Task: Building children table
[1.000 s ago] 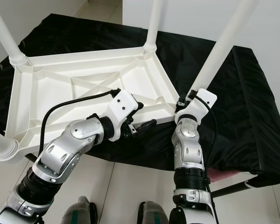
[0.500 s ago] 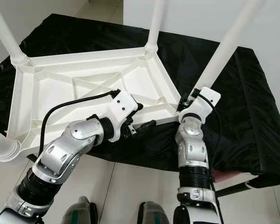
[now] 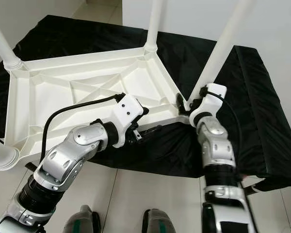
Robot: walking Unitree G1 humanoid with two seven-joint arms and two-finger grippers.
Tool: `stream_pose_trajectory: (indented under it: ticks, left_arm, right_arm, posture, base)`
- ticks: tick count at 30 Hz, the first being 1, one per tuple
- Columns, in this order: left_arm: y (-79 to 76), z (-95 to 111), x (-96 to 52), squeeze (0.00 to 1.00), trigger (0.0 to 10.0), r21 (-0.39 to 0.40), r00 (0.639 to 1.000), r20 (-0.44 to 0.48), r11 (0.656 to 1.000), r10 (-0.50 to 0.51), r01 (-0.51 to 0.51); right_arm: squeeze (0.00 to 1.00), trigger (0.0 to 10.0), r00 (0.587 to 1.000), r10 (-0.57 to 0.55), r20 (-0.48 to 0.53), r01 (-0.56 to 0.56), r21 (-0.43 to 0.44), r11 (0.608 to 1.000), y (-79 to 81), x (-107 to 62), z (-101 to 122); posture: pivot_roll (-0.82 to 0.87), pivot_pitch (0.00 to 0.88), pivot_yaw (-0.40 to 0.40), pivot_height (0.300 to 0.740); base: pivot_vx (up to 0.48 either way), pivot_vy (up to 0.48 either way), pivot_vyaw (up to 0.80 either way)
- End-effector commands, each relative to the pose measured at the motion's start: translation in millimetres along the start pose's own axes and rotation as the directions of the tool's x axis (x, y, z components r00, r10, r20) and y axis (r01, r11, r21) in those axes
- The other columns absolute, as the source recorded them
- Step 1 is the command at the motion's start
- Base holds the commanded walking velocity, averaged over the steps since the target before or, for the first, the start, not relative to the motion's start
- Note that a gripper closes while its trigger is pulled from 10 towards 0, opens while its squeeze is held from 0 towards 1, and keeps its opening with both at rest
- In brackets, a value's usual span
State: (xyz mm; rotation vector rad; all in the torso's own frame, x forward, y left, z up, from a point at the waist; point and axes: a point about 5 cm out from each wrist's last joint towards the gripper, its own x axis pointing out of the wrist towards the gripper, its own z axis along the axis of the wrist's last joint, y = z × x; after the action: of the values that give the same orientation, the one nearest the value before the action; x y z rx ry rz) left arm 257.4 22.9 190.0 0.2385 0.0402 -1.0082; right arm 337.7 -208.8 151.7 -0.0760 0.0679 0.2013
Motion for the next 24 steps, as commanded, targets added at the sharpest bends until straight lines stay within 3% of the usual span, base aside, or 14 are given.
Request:
stream_pose_trajectory:
  ticks: [1, 5, 10, 11, 12, 13, 14, 15, 24]
  left_arm:
    - [-1.2, 0.2, -0.1, 0.00, 10.0, -0.003, 1.000, -0.003, 1.000, -0.002, 0.002]
    - [0.2, 1.0, 0.0, 0.00, 10.0, 0.003, 1.000, -0.002, 1.000, -0.002, 0.002]
    - [0.7, 1.3, 0.0, 0.00, 10.0, 0.005, 1.000, -0.002, 1.000, -0.001, 0.001]
    - [0.7, 1.2, 0.0, 0.00, 10.0, 0.006, 1.000, -0.003, 1.000, -0.001, 0.001]
    - [0.7, 1.2, -0.1, 0.00, 10.0, 0.006, 1.000, -0.003, 1.000, -0.001, 0.001]
    - [0.7, 1.2, -0.1, 0.00, 10.0, 0.006, 1.000, -0.003, 1.000, -0.001, 0.001]
    - [1.0, 1.3, -0.3, 0.00, 10.0, 0.007, 1.000, -0.003, 1.000, 0.000, 0.000]
    - [1.7, 1.4, -0.7, 0.00, 10.0, 0.008, 1.000, -0.004, 1.000, 0.004, -0.003]
    - [1.6, 1.5, -0.6, 0.00, 10.0, 0.007, 1.000, -0.002, 1.000, 0.002, -0.002]
  right_arm:
    - [0.00, 10.0, 0.998, 0.063, -0.002, -0.063, -0.025, 0.998, 0.1, 1.7, -0.2]
    - [0.00, 10.0, 0.989, 0.147, -0.029, -0.149, -0.052, 0.988, -10.4, 4.5, -2.3]
    - [0.00, 10.0, 0.987, 0.158, -0.032, -0.160, -0.062, 0.985, -17.7, 6.9, -2.6]
    - [0.00, 7.0, 0.986, 0.162, -0.035, -0.164, -0.060, 0.985, -20.0, 7.9, -3.0]
    - [0.00, 5.3, 0.986, 0.164, -0.035, -0.166, -0.064, 0.984, -21.9, 8.6, -3.0]
    - [0.00, 5.3, 0.986, 0.164, -0.035, -0.166, -0.064, 0.984, -21.9, 8.6, -3.0]
    - [0.00, 1.6, 0.985, 0.168, -0.037, -0.170, -0.063, 0.983, -23.8, 9.4, -3.7]
    - [0.00, 0.0, 0.984, 0.174, -0.036, -0.176, -0.059, 0.983, -26.0, 10.4, -5.1]
    - [0.00, 0.0, 0.982, 0.188, -0.023, -0.189, -0.022, 0.982, -22.7, 9.9, -11.8]
  posture:
    - [-0.03, 0.049, -0.056, 0.740]
    - [-0.03, 0.043, -0.052, 0.740]
    - [-0.03, 0.041, -0.051, 0.740]
    - [-0.03, 0.039, -0.050, 0.740]
    - [-0.03, 0.040, -0.051, 0.740]
    - [-0.03, 0.040, -0.051, 0.740]
    - [-0.03, 0.040, -0.051, 0.740]
    - [-0.03, 0.040, -0.051, 0.740]
    - [-0.03, 0.034, -0.052, 0.740]
  base:
    - [0.000, 0.000, 0.00]
    - [0.000, 0.000, 0.00]
    - [0.000, 0.000, 0.00]
    - [0.000, 0.000, 0.00]
    - [0.000, 0.000, 0.00]
    - [0.000, 0.000, 0.00]
    - [0.000, 0.000, 0.00]
    - [0.000, 0.000, 0.00]
    - [0.000, 0.000, 0.00]
